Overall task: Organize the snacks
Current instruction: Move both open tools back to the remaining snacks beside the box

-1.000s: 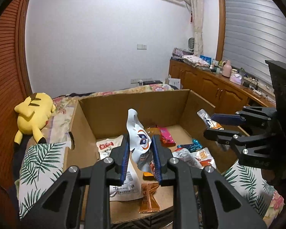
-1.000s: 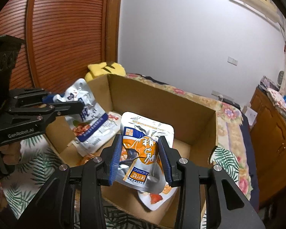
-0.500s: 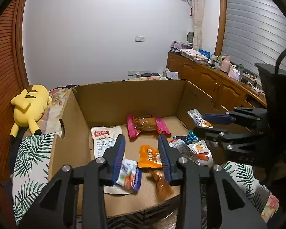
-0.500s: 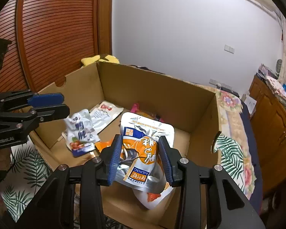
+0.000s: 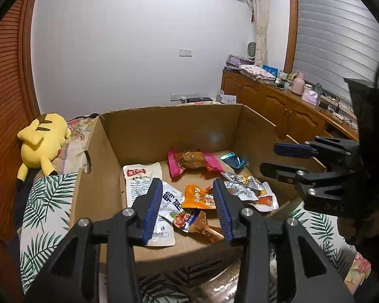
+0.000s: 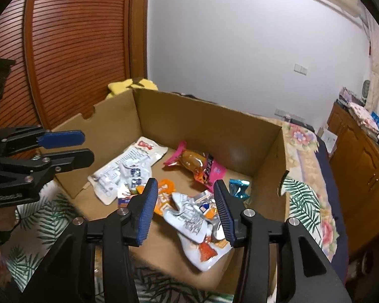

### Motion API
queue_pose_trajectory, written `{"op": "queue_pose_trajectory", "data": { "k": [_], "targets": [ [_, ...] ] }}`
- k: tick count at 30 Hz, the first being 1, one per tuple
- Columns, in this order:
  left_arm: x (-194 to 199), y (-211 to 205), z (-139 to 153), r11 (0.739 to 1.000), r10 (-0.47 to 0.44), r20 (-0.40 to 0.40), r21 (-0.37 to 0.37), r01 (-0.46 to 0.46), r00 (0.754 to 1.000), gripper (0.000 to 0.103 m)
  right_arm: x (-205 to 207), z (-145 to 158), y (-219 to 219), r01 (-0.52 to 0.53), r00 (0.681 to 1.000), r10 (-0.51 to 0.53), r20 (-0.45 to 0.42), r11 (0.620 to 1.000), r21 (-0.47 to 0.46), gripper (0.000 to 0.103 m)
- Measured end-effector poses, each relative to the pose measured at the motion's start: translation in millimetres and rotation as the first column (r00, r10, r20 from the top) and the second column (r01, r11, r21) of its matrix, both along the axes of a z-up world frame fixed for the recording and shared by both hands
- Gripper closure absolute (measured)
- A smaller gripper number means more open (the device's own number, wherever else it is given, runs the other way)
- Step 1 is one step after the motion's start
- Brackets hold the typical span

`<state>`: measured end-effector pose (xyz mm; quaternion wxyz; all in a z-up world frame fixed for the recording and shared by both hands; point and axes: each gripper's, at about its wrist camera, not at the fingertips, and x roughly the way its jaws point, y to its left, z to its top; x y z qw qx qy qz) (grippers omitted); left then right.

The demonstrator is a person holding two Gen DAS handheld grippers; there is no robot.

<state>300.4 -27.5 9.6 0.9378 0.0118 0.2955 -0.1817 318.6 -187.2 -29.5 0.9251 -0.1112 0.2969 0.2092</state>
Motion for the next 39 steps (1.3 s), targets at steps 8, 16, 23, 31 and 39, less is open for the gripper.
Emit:
{"op": "queue_pose_trajectory", "data": {
  "k": [8, 16, 23, 31, 39],
  "targets": [
    [-44, 12, 4, 1.000, 0.007, 0.064, 0.022, -0.008, 0.998, 0.060, -56, 6, 3, -0.042, 0.999, 0.042, 0.018, 0.999, 0.031, 0.057],
    [-80, 24, 2, 1.000, -0.002, 0.057, 0.006, 0.002, 0.998, 0.059, -92, -8, 7, -0.062, 0.997, 0.064, -0.032, 0.996, 0.058, 0.057],
    [-96, 24, -11, 1.000, -0.006, 0.030, 0.017, 0.005, 1.000, 0.059, -99, -34, 11, -0.047, 0.995, 0.052, -0.090, 0.997, 0.053, 0.057],
    [-99, 17, -32, 0.999, -0.016, -0.012, 0.042, 0.017, 1.000, 0.058, -96, -66, 9, -0.023, 0.985, 0.029, -0.168, 0.999, 0.036, 0.057],
    [-98, 8, -47, 0.997, -0.029, -0.052, 0.069, 0.033, 0.998, 0.058, -89, -88, 10, -0.018, 0.972, 0.023, -0.232, 1.000, 0.026, 0.060]
  ]
}}
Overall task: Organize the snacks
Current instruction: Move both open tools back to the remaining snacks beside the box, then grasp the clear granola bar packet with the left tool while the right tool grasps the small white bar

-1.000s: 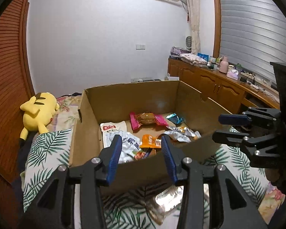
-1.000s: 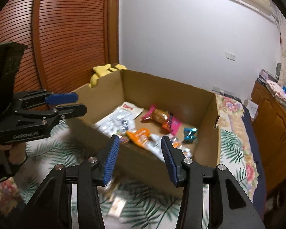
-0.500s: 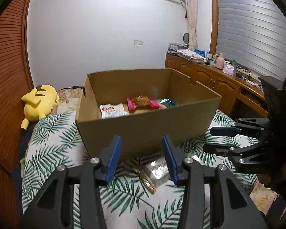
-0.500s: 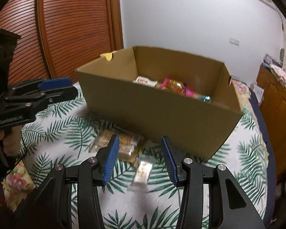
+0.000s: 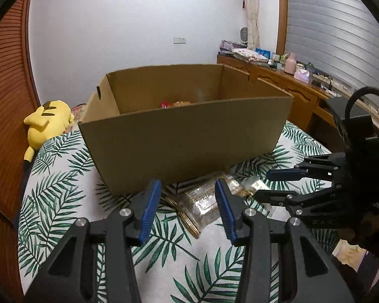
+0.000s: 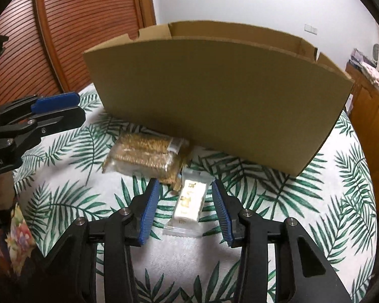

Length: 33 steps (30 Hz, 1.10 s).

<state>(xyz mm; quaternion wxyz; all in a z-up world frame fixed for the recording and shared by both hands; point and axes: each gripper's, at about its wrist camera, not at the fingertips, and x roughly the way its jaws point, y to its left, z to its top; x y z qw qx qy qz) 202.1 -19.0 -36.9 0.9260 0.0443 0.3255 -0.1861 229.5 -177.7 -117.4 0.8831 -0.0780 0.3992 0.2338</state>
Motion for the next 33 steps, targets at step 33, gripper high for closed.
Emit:
{"op": "queue_pose_trajectory", "data": {
  "k": [33],
  "targets": [
    [55, -51, -34, 0.963, -0.218, -0.174, 0.123, 0.241, 0.960, 0.054, -3, -17, -29, 0.012, 1.000, -0.011, -0.025, 0.999, 0.035, 0.081]
  ]
}}
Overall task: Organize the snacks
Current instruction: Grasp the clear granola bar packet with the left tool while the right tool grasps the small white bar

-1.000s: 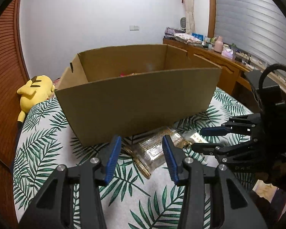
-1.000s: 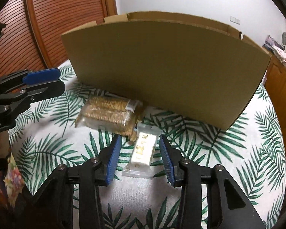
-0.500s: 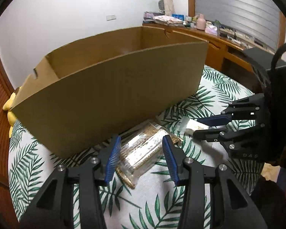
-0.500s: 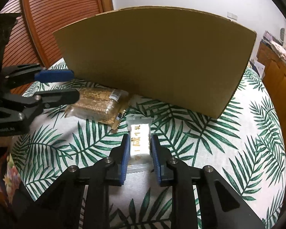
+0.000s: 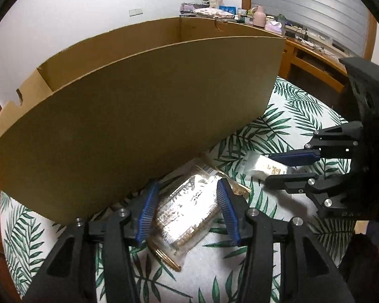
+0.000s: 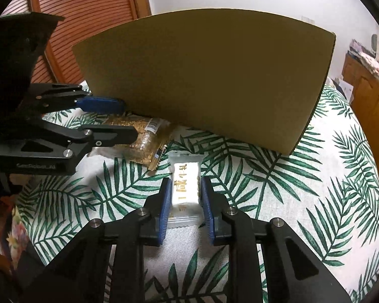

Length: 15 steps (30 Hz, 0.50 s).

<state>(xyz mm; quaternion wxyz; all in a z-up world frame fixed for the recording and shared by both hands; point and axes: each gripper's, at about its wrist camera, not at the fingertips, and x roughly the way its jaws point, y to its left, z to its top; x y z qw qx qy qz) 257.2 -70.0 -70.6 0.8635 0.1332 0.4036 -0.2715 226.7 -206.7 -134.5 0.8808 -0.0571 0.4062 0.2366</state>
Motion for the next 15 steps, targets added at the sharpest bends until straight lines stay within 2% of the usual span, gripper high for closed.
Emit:
{"op": "queue_pose_trajectory", "data": {
  "k": [9, 15],
  "targets": [
    [8.1, 8.4, -1.9, 0.998, -0.015, -0.054, -0.059, 0.012, 0.998, 0.050, 0.6, 1.0, -3.8, 0.002, 1.000, -0.002, 0.001, 1.000, 0.002, 0.081],
    [4.8, 7.7, 0.2, 0.997, -0.063, -0.065, -0.037, 0.060, 0.996, 0.050, -0.2, 2.0, -0.5, 0.002, 1.000, -0.002, 0.003, 1.000, -0.003, 0.081]
  ]
}}
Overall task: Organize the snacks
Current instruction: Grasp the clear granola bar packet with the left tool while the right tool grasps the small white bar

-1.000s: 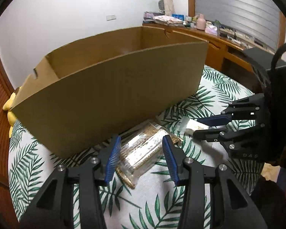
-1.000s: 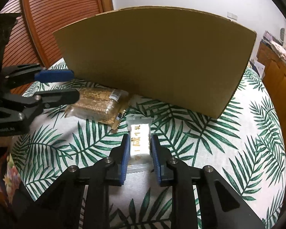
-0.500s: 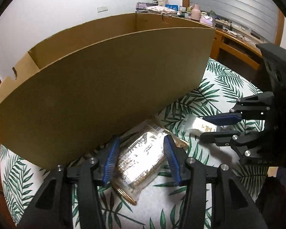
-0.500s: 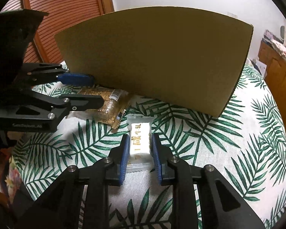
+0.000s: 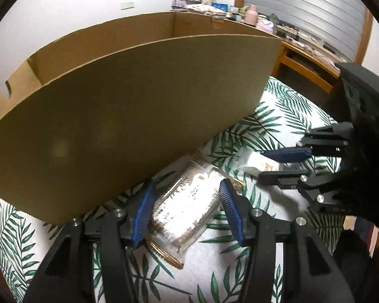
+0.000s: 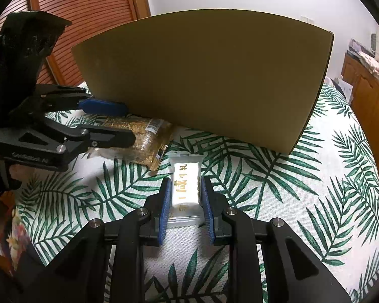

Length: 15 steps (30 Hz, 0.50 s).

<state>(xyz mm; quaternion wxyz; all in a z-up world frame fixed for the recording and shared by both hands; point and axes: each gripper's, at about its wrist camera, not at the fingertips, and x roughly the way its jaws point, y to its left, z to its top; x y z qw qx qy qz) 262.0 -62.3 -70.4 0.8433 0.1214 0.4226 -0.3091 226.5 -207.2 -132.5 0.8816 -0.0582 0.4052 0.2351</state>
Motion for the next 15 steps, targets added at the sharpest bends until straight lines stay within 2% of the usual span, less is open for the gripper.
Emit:
{"op": "queue_pose_trajectory", "data": {
  "k": [7, 10, 15],
  "targets": [
    [-3, -8, -8, 0.997, -0.045, -0.018, 0.066, 0.046, 0.999, 0.044, 0, 0, 2, 0.000, 1.000, 0.000, 0.000, 1.000, -0.001, 0.081],
    [-1, -11, -11, 0.996, -0.045, -0.026, 0.074, 0.047, 0.999, 0.042, 0, 0, 2, 0.000, 1.000, 0.000, 0.000, 1.000, -0.001, 0.081],
    [2, -15, -16, 0.995, -0.037, -0.029, 0.090, 0.039, 0.999, 0.034, 0, 0, 2, 0.000, 1.000, 0.000, 0.000, 1.000, -0.002, 0.081]
  ]
}}
